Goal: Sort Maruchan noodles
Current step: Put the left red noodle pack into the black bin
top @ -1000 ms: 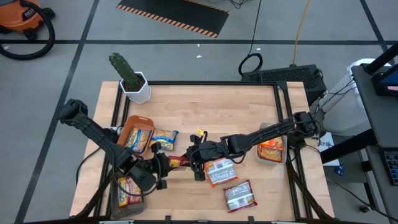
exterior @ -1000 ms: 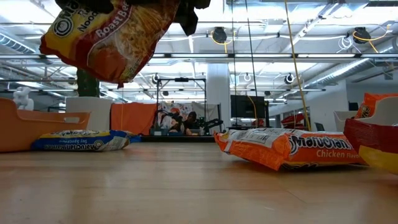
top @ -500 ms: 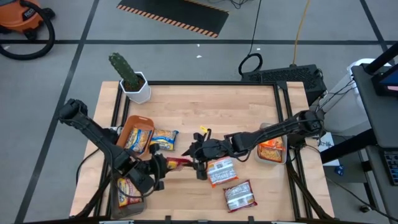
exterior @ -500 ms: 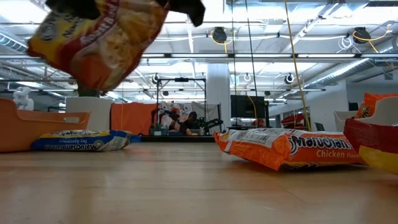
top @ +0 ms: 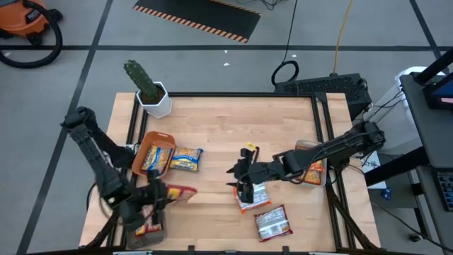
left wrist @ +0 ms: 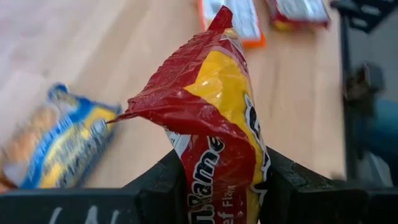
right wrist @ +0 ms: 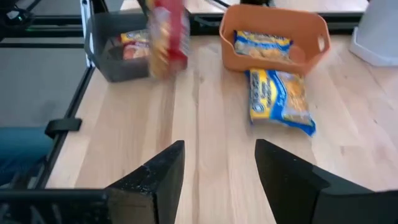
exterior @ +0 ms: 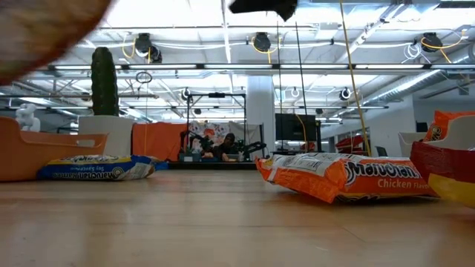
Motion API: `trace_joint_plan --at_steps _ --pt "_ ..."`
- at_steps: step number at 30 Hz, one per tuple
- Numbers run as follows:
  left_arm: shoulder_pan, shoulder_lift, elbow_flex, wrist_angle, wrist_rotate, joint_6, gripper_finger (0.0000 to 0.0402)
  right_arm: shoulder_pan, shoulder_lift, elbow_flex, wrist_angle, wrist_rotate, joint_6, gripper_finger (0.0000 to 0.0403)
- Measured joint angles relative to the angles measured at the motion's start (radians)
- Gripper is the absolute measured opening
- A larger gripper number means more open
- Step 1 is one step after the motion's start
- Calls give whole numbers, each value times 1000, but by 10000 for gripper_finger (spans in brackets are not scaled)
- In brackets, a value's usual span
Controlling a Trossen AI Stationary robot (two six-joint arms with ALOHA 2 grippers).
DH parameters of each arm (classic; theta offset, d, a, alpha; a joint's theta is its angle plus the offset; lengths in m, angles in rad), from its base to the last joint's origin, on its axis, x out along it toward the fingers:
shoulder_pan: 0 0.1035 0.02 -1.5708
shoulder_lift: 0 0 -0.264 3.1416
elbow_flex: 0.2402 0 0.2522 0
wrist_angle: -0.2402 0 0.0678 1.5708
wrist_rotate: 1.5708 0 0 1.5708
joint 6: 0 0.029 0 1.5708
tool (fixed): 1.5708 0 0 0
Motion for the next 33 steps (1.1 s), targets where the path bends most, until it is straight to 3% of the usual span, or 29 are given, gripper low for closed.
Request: trace_joint_plan --at_steps 5,9,14,19,25,33 --pt "-175 -16 0 -29 -26 -151 133 -1 -79 -111 71 1 38 188" --pt "-304 -74 0 -28 3 -198 133 -1 -145 -212 240 1 38 187" --pt "-372 -146 0 -43 17 -271 133 -1 -210 -328 497 -1 38 187" --pt "-413 -154 0 -70 182 -151 133 1 -248 -415 671 -4 38 187" --pt "-423 -149 0 -75 193 22 133 1 -248 -437 716 -4 38 187" --pt "-422 -146 0 -68 238 24 133 1 -247 -437 716 -5 34 187"
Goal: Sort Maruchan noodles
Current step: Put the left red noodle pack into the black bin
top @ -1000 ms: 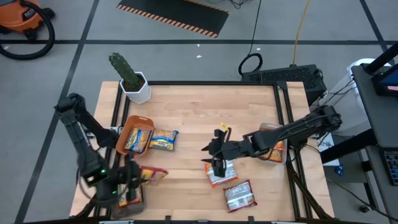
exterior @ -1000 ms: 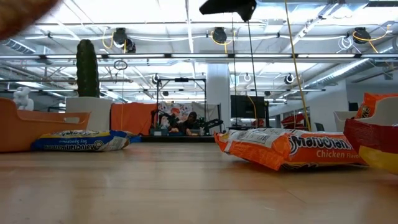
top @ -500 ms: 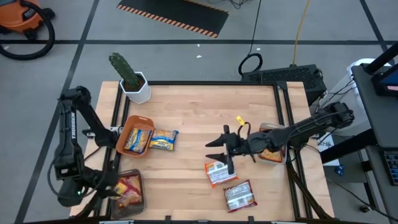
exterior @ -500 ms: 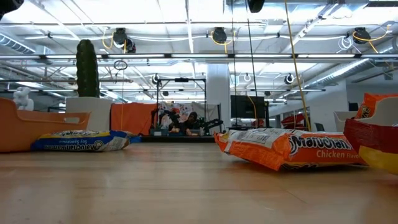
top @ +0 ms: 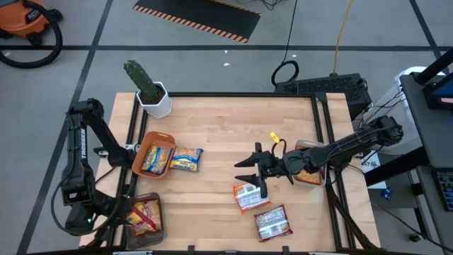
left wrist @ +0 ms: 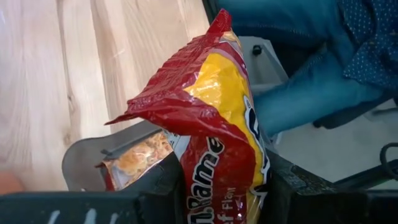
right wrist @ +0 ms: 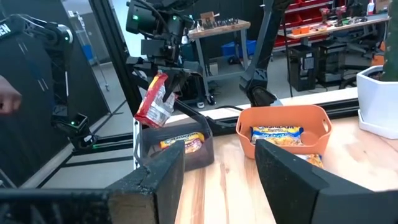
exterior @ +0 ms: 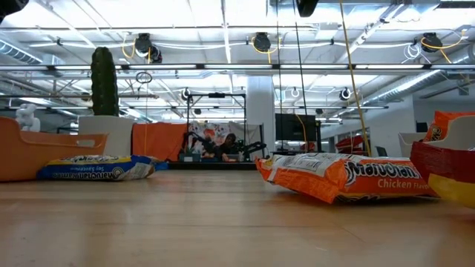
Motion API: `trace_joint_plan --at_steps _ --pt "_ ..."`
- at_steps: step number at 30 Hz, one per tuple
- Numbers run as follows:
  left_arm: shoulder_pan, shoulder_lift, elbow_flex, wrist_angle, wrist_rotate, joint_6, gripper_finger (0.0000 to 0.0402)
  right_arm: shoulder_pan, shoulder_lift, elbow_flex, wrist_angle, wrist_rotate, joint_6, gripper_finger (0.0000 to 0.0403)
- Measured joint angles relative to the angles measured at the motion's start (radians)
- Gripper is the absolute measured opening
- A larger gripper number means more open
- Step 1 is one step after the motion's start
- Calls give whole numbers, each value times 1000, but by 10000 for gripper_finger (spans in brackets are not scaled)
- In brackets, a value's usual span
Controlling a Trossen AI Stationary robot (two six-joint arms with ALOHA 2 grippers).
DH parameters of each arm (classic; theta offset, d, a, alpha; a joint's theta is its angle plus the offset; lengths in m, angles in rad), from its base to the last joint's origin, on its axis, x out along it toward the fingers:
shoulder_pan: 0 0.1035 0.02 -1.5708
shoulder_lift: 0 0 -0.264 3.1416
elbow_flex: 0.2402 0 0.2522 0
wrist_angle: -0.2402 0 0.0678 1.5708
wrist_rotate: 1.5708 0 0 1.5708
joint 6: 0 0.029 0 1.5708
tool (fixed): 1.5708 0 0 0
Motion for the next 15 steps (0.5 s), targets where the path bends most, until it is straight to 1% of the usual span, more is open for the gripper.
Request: trace_joint_plan --at_steps 7,10,15 --pt "0 51 0 3 2 8 134 0 0 0 -5 -2 0 187" --pt "0 80 0 3 34 7 134 0 0 0 -4 -2 -4 187" --pt "0 127 0 4 36 -39 134 0 0 0 -4 -3 -15 187"
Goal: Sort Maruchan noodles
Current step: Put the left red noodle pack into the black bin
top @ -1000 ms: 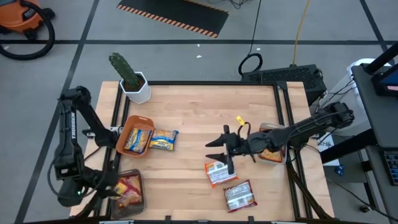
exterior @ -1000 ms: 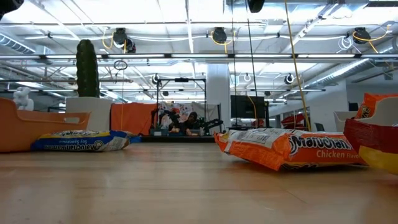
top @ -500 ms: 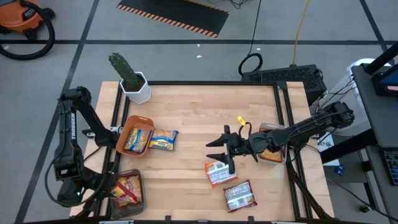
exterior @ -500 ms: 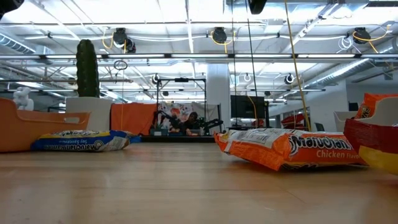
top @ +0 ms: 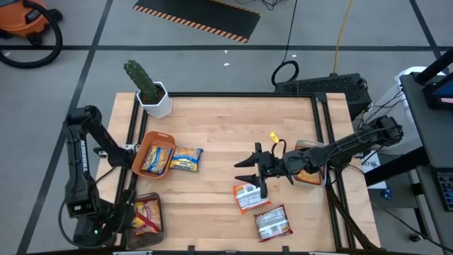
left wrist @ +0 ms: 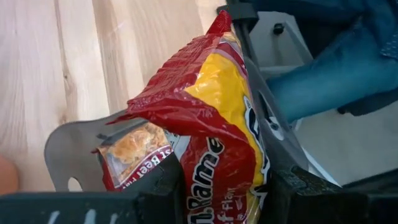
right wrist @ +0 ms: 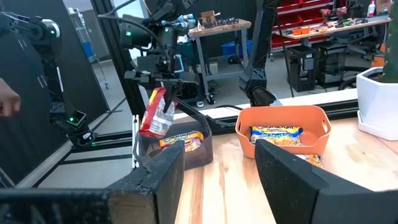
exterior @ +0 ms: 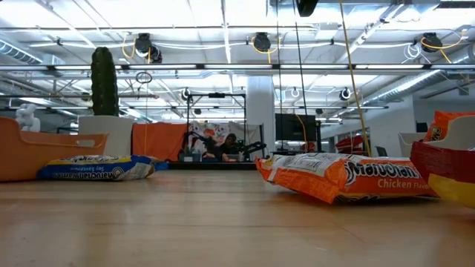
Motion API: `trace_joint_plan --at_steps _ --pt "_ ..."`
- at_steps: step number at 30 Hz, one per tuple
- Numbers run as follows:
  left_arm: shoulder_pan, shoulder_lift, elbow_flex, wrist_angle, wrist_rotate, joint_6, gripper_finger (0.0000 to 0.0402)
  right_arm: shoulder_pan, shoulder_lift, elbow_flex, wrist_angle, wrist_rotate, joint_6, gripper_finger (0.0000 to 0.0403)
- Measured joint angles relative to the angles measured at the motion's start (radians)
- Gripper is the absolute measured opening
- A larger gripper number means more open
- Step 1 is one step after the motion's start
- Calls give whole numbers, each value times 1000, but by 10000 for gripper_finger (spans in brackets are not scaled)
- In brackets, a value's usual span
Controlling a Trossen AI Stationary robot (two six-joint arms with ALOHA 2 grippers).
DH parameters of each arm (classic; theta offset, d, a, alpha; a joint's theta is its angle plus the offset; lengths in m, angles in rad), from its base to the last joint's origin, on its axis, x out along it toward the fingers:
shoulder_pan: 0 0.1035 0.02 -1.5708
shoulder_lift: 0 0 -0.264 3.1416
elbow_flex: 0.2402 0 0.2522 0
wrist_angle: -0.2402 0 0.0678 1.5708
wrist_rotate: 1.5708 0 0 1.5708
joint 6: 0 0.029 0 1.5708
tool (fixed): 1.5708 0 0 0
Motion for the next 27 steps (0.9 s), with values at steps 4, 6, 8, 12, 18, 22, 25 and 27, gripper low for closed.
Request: trace_joint_plan --at_steps 4,6,8,12,18,22,25,27 --pt "0 36 0 4 13 -39 134 0 0 0 0 0 -1 187" --pt "1 46 2 6 15 -45 134 0 0 0 0 1 -1 187" --pt "1 49 2 6 19 -76 134 0 0 0 0 0 -1 187" --pt "1 49 2 5 48 -164 134 1 0 1 0 0 -1 187" --pt "1 50 2 -4 70 -220 134 1 0 1 0 0 -1 187" --pt "17 52 2 -47 64 -242 142 1 0 1 0 0 -1 187" --pt "35 59 -4 -84 61 -250 176 0 0 1 0 0 -1 187" --pt "47 56 0 -93 63 -264 207 1 0 1 0 -1 -1 187"
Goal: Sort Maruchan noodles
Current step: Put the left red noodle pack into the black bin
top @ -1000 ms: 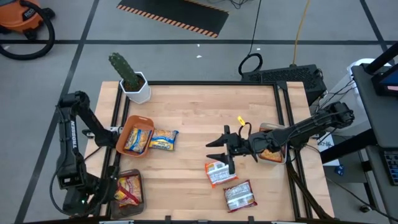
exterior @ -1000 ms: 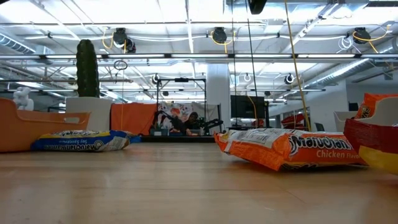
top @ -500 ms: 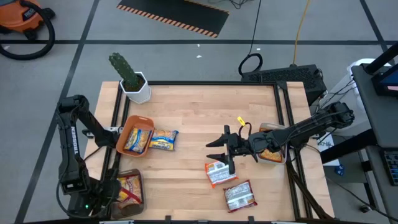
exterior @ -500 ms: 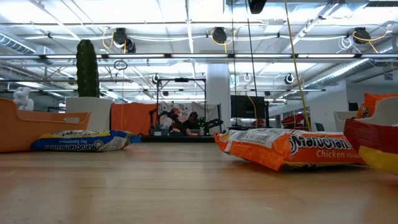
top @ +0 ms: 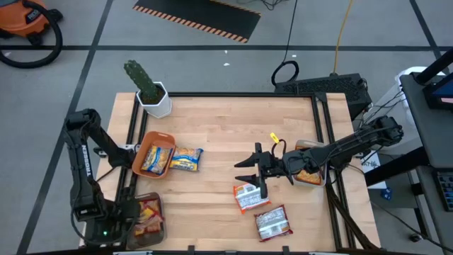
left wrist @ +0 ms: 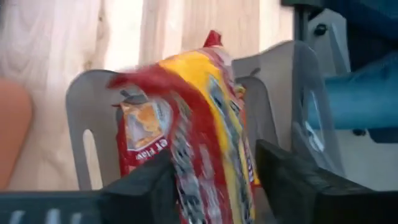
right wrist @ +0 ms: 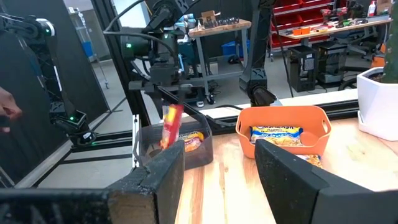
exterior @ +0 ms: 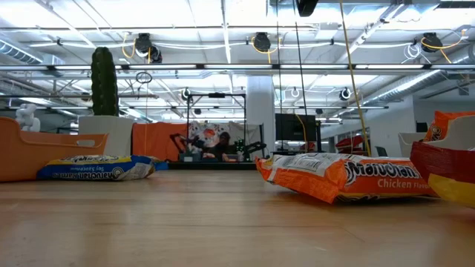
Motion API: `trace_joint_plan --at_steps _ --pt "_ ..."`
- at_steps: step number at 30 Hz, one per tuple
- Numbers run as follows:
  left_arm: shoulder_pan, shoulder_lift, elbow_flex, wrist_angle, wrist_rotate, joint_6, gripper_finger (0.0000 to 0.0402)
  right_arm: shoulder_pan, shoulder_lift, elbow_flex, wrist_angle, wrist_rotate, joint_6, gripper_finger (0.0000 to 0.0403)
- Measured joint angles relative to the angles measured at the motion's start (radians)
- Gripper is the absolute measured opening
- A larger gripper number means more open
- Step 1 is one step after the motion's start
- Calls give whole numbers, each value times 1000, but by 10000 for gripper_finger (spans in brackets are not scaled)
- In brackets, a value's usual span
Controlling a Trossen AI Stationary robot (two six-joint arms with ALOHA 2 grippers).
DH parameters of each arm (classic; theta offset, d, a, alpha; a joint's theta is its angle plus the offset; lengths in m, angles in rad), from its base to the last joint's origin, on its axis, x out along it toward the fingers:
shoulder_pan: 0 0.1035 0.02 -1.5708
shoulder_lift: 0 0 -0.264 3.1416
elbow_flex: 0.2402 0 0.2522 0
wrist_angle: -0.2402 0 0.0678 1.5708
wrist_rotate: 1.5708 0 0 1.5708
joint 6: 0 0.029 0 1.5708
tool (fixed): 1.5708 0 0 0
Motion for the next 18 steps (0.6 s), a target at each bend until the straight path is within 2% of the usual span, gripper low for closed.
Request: trace_joint_plan --at_steps 3,6,13,18 --pt "8 3 0 -4 12 36 247 0 0 0 0 0 0 187" --pt "11 1 0 -18 17 76 265 0 0 0 -1 0 0 187" --pt "38 -8 0 -141 16 79 269 0 0 0 -2 0 0 187" --pt "58 -47 0 -142 56 66 269 0 0 0 -3 0 0 187"
